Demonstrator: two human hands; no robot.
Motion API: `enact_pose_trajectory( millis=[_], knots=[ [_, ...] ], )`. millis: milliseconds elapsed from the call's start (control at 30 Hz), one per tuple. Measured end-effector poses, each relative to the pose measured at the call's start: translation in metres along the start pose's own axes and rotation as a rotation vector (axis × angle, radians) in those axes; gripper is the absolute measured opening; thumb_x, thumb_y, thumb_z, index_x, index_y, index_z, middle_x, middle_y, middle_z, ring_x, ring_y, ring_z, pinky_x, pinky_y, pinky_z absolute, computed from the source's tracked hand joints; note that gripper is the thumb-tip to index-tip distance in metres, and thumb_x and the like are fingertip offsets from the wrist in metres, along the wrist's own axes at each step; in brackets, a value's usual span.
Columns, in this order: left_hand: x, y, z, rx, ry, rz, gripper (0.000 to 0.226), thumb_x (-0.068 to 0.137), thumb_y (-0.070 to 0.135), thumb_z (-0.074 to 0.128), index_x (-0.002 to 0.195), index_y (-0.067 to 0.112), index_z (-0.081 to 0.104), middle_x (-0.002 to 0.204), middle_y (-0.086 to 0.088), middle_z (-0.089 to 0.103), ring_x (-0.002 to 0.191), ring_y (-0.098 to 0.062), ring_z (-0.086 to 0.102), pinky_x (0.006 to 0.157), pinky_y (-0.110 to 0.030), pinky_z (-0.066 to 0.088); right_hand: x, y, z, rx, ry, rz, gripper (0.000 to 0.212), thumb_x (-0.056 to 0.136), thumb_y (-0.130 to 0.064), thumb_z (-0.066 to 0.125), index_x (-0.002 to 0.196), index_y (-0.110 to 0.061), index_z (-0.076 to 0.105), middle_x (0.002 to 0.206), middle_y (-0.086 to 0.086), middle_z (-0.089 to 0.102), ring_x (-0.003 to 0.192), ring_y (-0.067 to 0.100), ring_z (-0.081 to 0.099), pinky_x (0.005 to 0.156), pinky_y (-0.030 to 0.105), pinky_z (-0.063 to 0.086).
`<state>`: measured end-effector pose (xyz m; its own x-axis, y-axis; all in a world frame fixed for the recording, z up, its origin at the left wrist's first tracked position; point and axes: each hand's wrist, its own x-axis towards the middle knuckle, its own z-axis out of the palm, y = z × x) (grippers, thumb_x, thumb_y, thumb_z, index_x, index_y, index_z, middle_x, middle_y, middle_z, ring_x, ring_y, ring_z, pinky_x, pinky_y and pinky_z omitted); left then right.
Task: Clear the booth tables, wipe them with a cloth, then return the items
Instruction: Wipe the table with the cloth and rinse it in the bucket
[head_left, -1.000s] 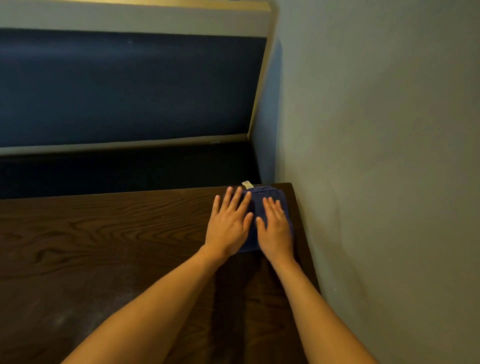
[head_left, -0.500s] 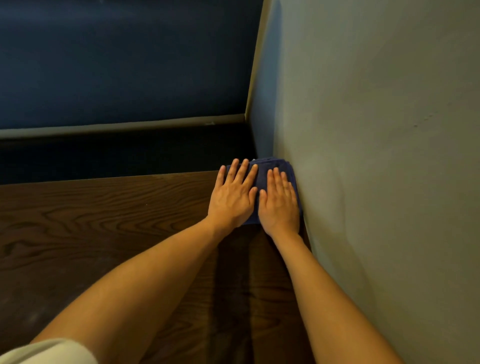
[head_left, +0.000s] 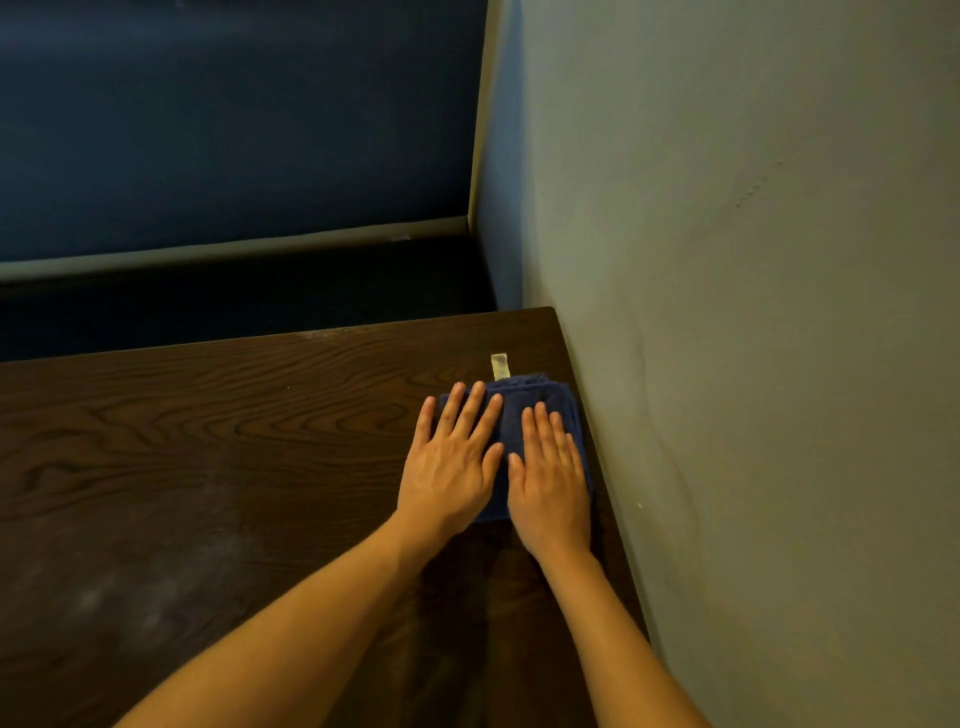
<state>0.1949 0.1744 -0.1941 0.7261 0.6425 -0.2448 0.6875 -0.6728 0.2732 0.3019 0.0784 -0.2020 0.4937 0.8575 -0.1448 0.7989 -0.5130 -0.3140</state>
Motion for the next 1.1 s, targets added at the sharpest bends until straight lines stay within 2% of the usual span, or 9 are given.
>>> enact_pose_trajectory(
  millis=[33,100,200,333,433,567,700,867,1100],
  knots=[
    [-0.006,0.002,0.0,-0.01,-0.007,-0.019,0.066,0.096,0.053,-0.009,0.158,0.03,-0.008,0.166,0.002,-0.013,0.152,-0.018,-0.02,0.122,-0.044,-0.018,-0.006,0.003,-0.001,0.038,-0.029,-0.016,0.063,0.1,-0.047,0.011,0.155,-0.017,0.008,0.162,-0.003,0.006,0.15,0.011,0.0,0.122,0.031,0.001],
    [-0.015,0.011,-0.002,-0.056,0.014,-0.062,0.072,0.092,0.053,-0.013,0.159,0.028,-0.001,0.166,0.003,-0.009,0.152,-0.017,-0.019,0.122,-0.044,-0.018,-0.01,0.009,-0.007,0.149,-0.058,-0.039,0.057,0.106,-0.036,0.028,0.157,-0.018,0.012,0.16,-0.01,0.004,0.148,0.005,-0.004,0.124,0.028,0.002],
    [-0.015,0.025,-0.002,-0.222,0.09,-0.05,0.075,0.094,0.052,-0.009,0.158,0.019,0.012,0.166,0.002,0.001,0.152,-0.013,-0.016,0.121,-0.036,-0.021,-0.006,0.016,-0.01,0.388,0.024,0.002,0.053,0.105,-0.016,0.043,0.154,-0.013,0.027,0.156,-0.011,0.017,0.147,0.004,0.009,0.123,0.025,0.013],
    [-0.004,0.027,0.01,-0.173,0.058,-0.039,0.069,0.095,0.051,-0.01,0.158,0.024,-0.003,0.166,0.005,-0.011,0.151,-0.01,-0.024,0.121,-0.034,-0.02,0.009,0.019,0.001,0.318,0.117,-0.038,0.057,0.1,-0.038,0.029,0.149,-0.01,0.04,0.156,-0.003,0.034,0.147,0.011,0.021,0.119,0.03,0.021],
    [0.015,0.021,0.006,-0.094,0.078,-0.069,0.068,0.093,0.048,-0.01,0.157,0.025,-0.008,0.164,0.004,-0.016,0.151,-0.014,-0.023,0.121,-0.036,-0.019,0.033,0.015,0.004,0.248,0.172,-0.065,0.058,0.1,-0.038,0.03,0.145,-0.006,0.047,0.151,0.008,0.046,0.143,0.016,0.027,0.116,0.039,0.029],
    [0.057,0.002,-0.006,-0.054,0.123,-0.067,0.061,0.099,0.047,-0.003,0.156,0.026,-0.008,0.164,0.004,-0.014,0.15,-0.013,-0.02,0.121,-0.037,-0.015,0.073,0.002,-0.003,0.183,0.115,-0.081,0.064,0.1,-0.044,0.02,0.152,-0.009,0.035,0.158,0.006,0.036,0.147,0.014,0.018,0.12,0.033,0.017],
    [0.097,-0.014,-0.015,-0.03,0.135,-0.046,0.058,0.108,0.045,0.016,0.159,0.026,-0.002,0.168,0.0,-0.006,0.149,-0.013,-0.018,0.122,-0.037,-0.013,0.114,-0.004,-0.006,0.087,0.108,-0.1,0.057,0.103,-0.034,0.027,0.154,-0.009,0.028,0.161,0.007,0.029,0.152,0.021,0.02,0.124,0.036,0.015],
    [0.128,-0.022,-0.024,-0.018,0.13,-0.019,0.058,0.108,0.044,0.019,0.161,0.024,0.005,0.17,-0.001,0.002,0.156,-0.019,-0.005,0.122,-0.037,-0.01,0.146,-0.003,-0.007,0.014,0.118,-0.107,0.053,0.107,-0.025,0.037,0.156,-0.008,0.024,0.163,0.008,0.024,0.153,0.022,0.017,0.124,0.036,0.01],
    [0.13,-0.024,-0.024,-0.002,0.107,-0.017,0.059,0.107,0.045,0.017,0.161,0.023,0.007,0.17,-0.003,0.005,0.156,-0.022,-0.001,0.125,-0.041,-0.005,0.145,-0.004,-0.008,-0.107,0.078,-0.085,0.055,0.109,-0.032,0.024,0.159,-0.012,0.01,0.167,0.005,0.01,0.155,0.018,0.004,0.125,0.034,0.0]
  ],
)
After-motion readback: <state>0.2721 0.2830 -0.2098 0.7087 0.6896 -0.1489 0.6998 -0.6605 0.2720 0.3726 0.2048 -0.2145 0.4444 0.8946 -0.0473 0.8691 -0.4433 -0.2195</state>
